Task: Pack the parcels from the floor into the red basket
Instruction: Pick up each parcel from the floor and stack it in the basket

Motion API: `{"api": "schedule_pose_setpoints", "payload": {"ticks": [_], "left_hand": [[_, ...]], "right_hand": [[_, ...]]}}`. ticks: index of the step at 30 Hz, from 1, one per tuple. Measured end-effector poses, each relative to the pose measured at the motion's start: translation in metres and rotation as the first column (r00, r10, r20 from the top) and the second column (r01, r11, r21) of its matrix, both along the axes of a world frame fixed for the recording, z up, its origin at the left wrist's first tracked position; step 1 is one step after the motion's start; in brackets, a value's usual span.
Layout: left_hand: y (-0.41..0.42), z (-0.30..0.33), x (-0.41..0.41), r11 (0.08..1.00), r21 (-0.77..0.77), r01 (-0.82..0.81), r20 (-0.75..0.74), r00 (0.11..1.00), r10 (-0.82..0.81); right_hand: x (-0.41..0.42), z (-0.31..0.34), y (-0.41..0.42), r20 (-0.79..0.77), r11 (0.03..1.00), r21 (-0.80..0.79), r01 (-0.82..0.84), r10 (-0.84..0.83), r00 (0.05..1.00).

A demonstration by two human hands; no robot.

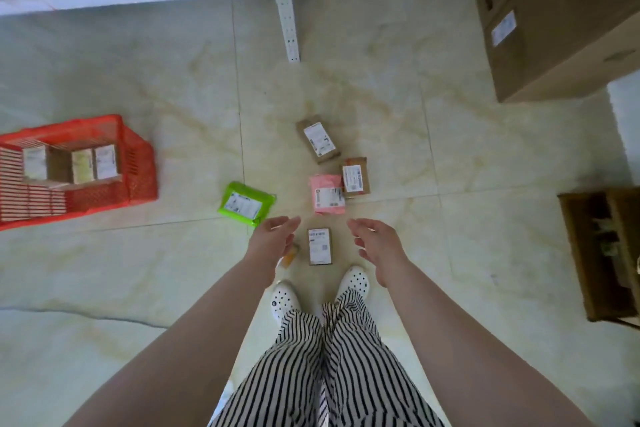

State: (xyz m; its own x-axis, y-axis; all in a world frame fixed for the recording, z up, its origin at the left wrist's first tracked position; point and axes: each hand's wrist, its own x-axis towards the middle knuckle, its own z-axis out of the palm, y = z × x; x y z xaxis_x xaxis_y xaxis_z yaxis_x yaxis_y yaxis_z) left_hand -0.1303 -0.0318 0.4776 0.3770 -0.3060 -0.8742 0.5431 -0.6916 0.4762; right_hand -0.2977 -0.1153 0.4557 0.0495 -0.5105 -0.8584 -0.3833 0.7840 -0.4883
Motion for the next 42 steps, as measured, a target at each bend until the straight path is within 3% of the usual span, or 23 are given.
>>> {"api": "schedule_pose_setpoints", "payload": {"ticks": [4, 9, 14, 19, 23, 27, 29, 31, 37, 42], "left_hand": [[0.016, -0.056, -0.004, 0.997, 0.041, 0.058, -0.012, 0.998, -0.058], [0.037, -0.207, -0.015, 0.958, 0.174, 0.229, 0.01, 0.972, -0.234], [0.043, -0.333, -0.036, 0.926, 0.214, 0.31, -0.017, 0.949, -0.314], [0.042, -0.438, -0.056, 0.936, 0.224, 0.273, -0.122, 0.96, -0.251], [0.039, -0.48, -0.058, 0.93, 0.254, 0.266, -0.153, 0.96, -0.233], [0.031, -0.461, -0.056, 0.941, 0.254, 0.222, -0.116, 0.973, -0.199], [0.028, -0.43, -0.053, 0.947, 0.252, 0.199, 0.0, 0.979, -0.206], [0.023, -0.388, -0.05, 0.952, 0.233, 0.196, 0.093, 0.97, -0.223], [-0.002, -0.246, -0.024, 0.975, 0.061, 0.213, 0.19, 0.957, -0.221], [-0.012, -0.116, 0.008, 0.975, -0.076, 0.207, 0.195, 0.962, -0.189]], "right_hand": [[0.007, -0.061, 0.025, -0.05, 0.998, 0.056, -0.004, 0.007, 0.999], [0.006, -0.203, 0.053, -0.132, 0.995, 0.095, 0.021, -0.009, 0.991], [-0.002, -0.341, 0.065, -0.193, 0.993, 0.116, 0.009, 0.013, 0.981], [0.002, -0.45, 0.073, -0.172, 0.986, 0.148, -0.083, 0.108, 0.979], [0.008, -0.493, 0.078, -0.096, 0.974, 0.17, -0.151, 0.169, 0.981], [0.013, -0.469, 0.073, -0.101, 0.985, 0.128, -0.117, 0.131, 0.986], [0.017, -0.436, 0.071, -0.115, 0.995, 0.081, -0.066, 0.075, 0.99], [0.023, -0.394, 0.069, -0.117, 0.998, 0.057, 0.002, 0.004, 0.993], [0.045, -0.242, 0.054, -0.001, 0.979, -0.057, 0.195, -0.196, 0.981], [0.064, -0.107, 0.035, 0.172, 0.975, -0.12, 0.187, -0.165, 0.971]]}}
